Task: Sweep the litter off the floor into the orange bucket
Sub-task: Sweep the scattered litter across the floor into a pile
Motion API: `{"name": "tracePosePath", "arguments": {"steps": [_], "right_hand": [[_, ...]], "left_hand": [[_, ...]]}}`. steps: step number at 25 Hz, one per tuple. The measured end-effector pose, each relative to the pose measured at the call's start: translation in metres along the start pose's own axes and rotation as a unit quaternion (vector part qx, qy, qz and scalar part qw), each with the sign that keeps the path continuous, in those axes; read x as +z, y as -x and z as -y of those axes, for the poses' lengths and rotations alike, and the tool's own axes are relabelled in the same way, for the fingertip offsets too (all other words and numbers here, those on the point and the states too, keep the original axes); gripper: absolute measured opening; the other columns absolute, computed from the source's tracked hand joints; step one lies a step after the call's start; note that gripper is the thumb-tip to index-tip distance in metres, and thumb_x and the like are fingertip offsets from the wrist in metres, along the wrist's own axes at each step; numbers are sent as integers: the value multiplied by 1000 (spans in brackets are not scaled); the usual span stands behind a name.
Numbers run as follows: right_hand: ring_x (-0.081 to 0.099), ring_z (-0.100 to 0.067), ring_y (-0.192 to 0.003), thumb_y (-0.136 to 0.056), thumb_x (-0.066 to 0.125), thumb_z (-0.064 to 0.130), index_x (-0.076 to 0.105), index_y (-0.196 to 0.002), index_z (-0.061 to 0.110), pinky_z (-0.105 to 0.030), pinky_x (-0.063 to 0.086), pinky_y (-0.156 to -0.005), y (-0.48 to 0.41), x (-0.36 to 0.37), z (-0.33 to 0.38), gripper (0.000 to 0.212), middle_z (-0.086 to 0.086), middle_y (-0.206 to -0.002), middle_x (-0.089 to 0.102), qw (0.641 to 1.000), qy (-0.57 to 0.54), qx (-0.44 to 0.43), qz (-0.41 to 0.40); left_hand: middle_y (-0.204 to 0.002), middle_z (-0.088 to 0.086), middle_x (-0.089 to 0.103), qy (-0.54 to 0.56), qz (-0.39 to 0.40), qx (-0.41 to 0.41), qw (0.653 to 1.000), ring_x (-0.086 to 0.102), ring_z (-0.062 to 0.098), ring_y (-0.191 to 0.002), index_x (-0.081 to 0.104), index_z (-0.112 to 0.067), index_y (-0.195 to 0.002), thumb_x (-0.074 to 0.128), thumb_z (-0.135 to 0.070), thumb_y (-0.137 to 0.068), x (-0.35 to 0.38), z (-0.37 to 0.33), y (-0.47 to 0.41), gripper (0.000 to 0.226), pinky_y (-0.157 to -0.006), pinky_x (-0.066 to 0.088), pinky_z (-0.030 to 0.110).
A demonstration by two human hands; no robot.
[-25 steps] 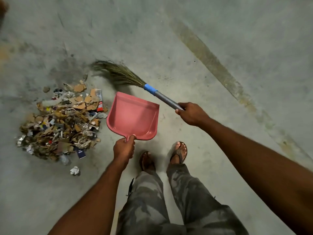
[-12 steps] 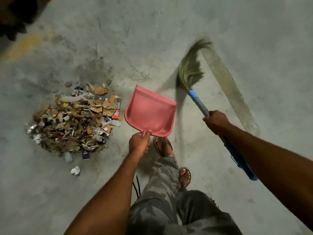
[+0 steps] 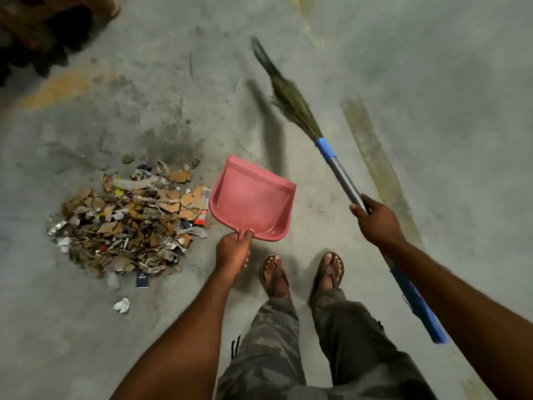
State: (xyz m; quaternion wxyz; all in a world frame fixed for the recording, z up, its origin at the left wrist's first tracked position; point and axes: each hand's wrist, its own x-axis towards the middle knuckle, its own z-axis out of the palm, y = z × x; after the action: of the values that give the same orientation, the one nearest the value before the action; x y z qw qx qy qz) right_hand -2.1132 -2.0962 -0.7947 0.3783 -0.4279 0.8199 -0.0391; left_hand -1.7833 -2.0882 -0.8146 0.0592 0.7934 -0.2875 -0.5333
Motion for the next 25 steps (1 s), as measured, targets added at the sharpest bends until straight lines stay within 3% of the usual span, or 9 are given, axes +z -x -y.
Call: {"name": "tracePosePath", "arguments": {"steps": [4, 7, 10, 15, 18, 20, 22, 25], "right_hand": [[62, -32, -56, -101, 57, 38, 66, -107, 8, -46, 58, -58, -64, -35, -35, 32, -13, -72, 65, 981, -79, 164, -66], [62, -30, -54, -100, 60, 36, 66, -107, -1, -44, 61, -57, -125, -49, -26, 38, -17, -74, 67, 971, -69, 227, -25], [59, -25, -48, -100, 62, 32, 66, -104, 2, -31, 51, -42, -180, -61, 13, 30, -12, -72, 64, 986, -14, 150, 70], [50, -20, -46, -102, 58, 34, 66, -109, 18, -25, 43, -41, -227, -95, 112, 19, -6, -68, 55, 975, 23, -27, 221], [55, -23, -53, -102, 57, 39, 64, -110, 28, -30, 47, -44, -237, -113, 138, 15, -5, -70, 57, 972, 33, -84, 219], [60, -27, -59, -103, 56, 39, 65, -112, 29, -35, 51, -51, -245, -117, 152, 16, -6, -72, 60, 980, 40, -96, 171], [62, -29, -62, -103, 55, 37, 65, -113, 23, -38, 54, -56, -261, -125, 147, 20, -6, -75, 63, 993, 29, -65, 92], [60, -28, -55, -102, 57, 33, 65, -110, 10, -39, 57, -52, -308, -116, 184, 26, -9, -73, 63, 998, 12, 10, 60]], "left_hand": [[-63, 8, 67, 20, 16, 31, 999, 57, 20, -45, 72, -3, -81, 64, -43, -96, 34, -76, -18, 42, -45, 44, 23], [-63, 6, 65, 44, 9, 35, 998, 54, 16, -41, 71, -4, -82, 64, -41, -97, 61, -118, -31, 40, -39, 40, 18], [-62, 6, 62, 84, -17, -13, 996, 50, 13, -38, 70, -4, -85, 65, -38, -98, 92, -153, -48, 37, -37, 38, 18], [-56, 5, 55, 154, -94, -70, 981, 43, 9, -31, 66, -8, -78, 67, -35, -98, 85, -170, -51, 34, -33, 34, 18], [-56, 3, 56, 175, -105, -81, 976, 46, 12, -37, 65, -10, -76, 67, -37, -97, 70, -186, -49, 35, -36, 36, 20], [-55, 2, 57, 196, -108, -76, 972, 47, 14, -40, 65, -11, -73, 68, -36, -97, 55, -204, -59, 35, -37, 36, 20], [-53, 1, 56, 204, -104, -62, 971, 47, 14, -41, 65, -12, -71, 67, -36, -96, 53, -224, -69, 35, -38, 36, 21], [-53, 1, 57, 238, -113, -67, 962, 47, 15, -41, 65, -10, -72, 67, -37, -96, 34, -245, -107, 35, -38, 37, 21]]}}
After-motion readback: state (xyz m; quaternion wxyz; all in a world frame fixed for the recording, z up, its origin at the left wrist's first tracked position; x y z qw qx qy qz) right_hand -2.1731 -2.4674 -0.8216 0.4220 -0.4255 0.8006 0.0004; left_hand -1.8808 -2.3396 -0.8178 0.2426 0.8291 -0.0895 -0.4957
